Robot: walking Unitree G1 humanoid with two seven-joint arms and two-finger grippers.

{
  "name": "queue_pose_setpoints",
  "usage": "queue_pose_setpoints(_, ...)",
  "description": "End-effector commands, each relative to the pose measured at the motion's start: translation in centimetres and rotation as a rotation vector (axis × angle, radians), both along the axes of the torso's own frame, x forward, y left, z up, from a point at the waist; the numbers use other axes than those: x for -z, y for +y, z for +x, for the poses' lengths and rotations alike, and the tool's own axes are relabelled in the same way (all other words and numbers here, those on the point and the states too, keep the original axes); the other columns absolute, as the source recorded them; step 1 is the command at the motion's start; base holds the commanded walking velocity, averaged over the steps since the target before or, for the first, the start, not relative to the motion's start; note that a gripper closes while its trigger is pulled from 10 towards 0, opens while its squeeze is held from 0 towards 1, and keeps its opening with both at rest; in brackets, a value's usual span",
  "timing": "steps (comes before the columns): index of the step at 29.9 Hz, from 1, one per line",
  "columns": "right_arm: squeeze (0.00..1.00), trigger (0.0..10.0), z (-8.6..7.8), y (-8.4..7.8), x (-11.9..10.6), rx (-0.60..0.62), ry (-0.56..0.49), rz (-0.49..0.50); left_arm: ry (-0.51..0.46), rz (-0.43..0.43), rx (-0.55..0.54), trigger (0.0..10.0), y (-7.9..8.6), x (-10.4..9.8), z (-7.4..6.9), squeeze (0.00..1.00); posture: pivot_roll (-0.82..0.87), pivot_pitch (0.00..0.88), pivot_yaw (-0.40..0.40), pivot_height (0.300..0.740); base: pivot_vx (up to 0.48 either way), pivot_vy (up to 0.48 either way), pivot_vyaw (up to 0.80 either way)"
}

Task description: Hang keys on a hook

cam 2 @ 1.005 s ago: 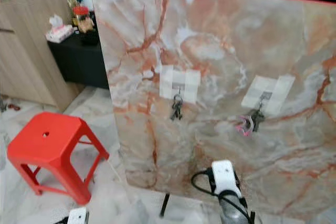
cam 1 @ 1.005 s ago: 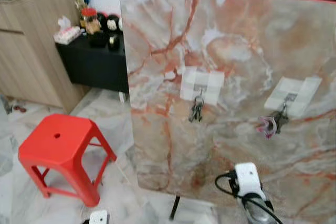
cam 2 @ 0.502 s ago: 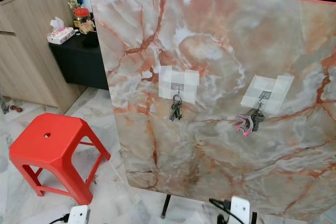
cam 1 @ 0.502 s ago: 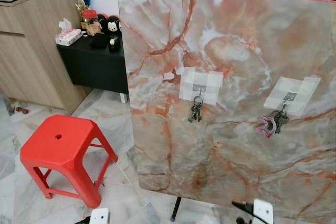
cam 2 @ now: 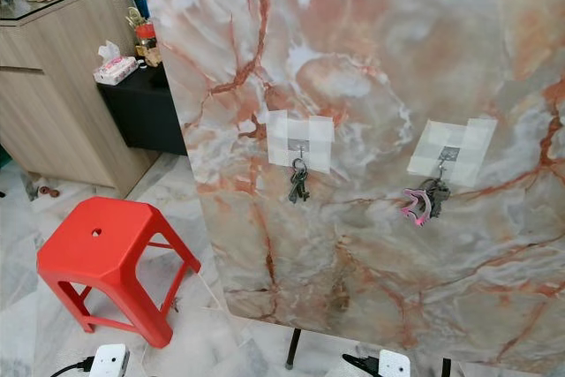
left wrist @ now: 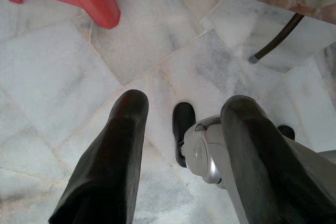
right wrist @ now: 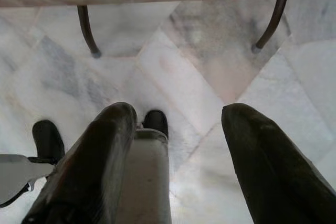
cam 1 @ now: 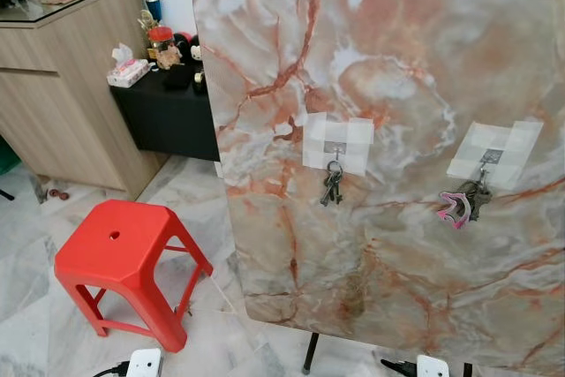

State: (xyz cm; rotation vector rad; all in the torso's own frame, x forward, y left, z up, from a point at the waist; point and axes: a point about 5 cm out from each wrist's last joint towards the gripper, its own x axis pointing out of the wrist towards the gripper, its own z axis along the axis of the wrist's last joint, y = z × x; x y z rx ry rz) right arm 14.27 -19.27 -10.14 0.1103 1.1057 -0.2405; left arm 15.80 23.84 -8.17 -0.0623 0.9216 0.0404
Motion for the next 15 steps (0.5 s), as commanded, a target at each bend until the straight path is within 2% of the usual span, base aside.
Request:
queue_pose_setpoints(1, 0.00, 10.0, -0.19, -0.10, 0.07, 0.014, 0.012, 0.005, 0.017, -0.007, -0.010, 10.0, 0.15, 0.17, -0.46, 0.00, 0.10, 0.000, 0.008, 0.740, 0.000, 0.000, 0.00)
queue_pose_setpoints(4, 0.00, 10.0, 0.06, -0.13, -0.02, -0.043, 0.016, -0.010, 0.024, -0.009, -0.034, 10.0, 0.21, 0.25, -0.61, 0.00, 0.11, 0.000, -0.001, 0.740, 0.000, 0.000, 0.00)
queue_pose_setpoints(6, 0.00, 10.0, 0.09, -0.17, -0.03, -0.038, 0.015, -0.012, 0.028, -0.009, -0.031, 10.0, 0.20, 0.28, -0.66, 0.00, 0.10, 0.000, -0.002, 0.740, 0.000, 0.000, 0.00)
queue_pose_setpoints(15, 0.00, 10.0, -0.36, -0.08, 0.15, -0.040, 0.036, -0.008, 0.036, -0.023, -0.036, 10.0, 0.01, 0.45, -0.99, 0.00, 0.11, 0.000, -0.008, 0.740, 0.000, 0.480, 0.00)
